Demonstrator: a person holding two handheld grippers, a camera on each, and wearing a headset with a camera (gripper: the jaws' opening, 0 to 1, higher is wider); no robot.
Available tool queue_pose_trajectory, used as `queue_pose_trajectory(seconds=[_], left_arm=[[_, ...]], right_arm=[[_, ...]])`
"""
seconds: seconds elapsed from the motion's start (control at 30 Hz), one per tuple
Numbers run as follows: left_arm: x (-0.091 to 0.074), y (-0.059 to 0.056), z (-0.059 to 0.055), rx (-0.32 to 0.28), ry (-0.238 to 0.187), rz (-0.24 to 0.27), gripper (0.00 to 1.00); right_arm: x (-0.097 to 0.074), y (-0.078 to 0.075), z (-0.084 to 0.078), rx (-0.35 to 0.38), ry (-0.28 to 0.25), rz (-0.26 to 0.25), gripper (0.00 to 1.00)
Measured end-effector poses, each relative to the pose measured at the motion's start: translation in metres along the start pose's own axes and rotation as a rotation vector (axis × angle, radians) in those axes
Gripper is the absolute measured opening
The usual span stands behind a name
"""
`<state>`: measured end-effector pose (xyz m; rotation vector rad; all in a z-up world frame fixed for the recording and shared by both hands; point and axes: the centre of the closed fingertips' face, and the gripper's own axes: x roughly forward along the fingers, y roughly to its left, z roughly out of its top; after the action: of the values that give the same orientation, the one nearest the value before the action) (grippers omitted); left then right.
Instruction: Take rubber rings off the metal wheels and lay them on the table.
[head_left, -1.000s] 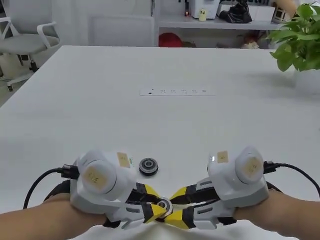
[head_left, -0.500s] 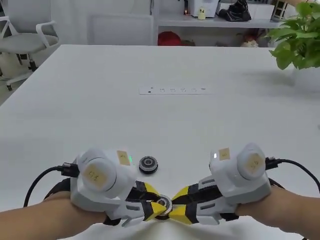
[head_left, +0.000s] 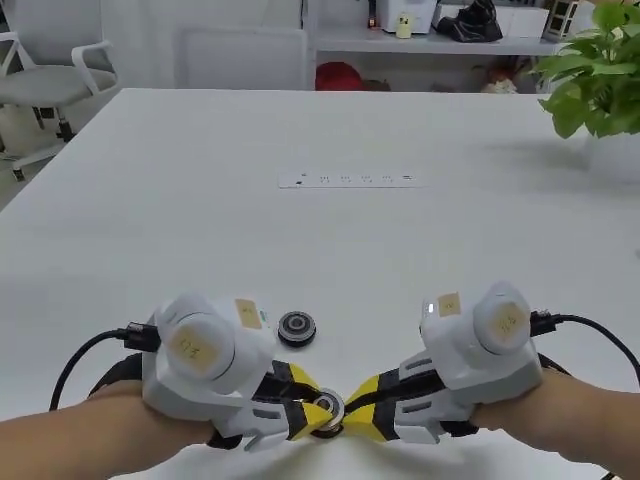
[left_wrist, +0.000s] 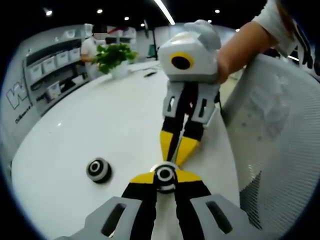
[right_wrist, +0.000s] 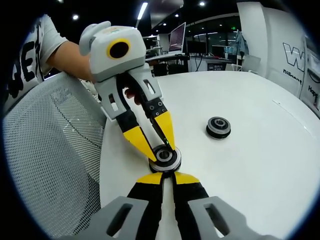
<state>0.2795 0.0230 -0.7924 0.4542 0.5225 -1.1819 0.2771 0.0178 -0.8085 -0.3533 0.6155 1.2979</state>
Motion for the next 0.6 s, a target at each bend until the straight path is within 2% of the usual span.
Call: queue_pose_trajectory(seconds=[0.6], left_arm=[[0.0001, -0.0004, -0.0002, 0.013, 0.008, 0.004, 0.13]], right_arm=[[-0.0036, -0.0050, 0.0017, 0.074, -0.015, -0.009, 0.00]])
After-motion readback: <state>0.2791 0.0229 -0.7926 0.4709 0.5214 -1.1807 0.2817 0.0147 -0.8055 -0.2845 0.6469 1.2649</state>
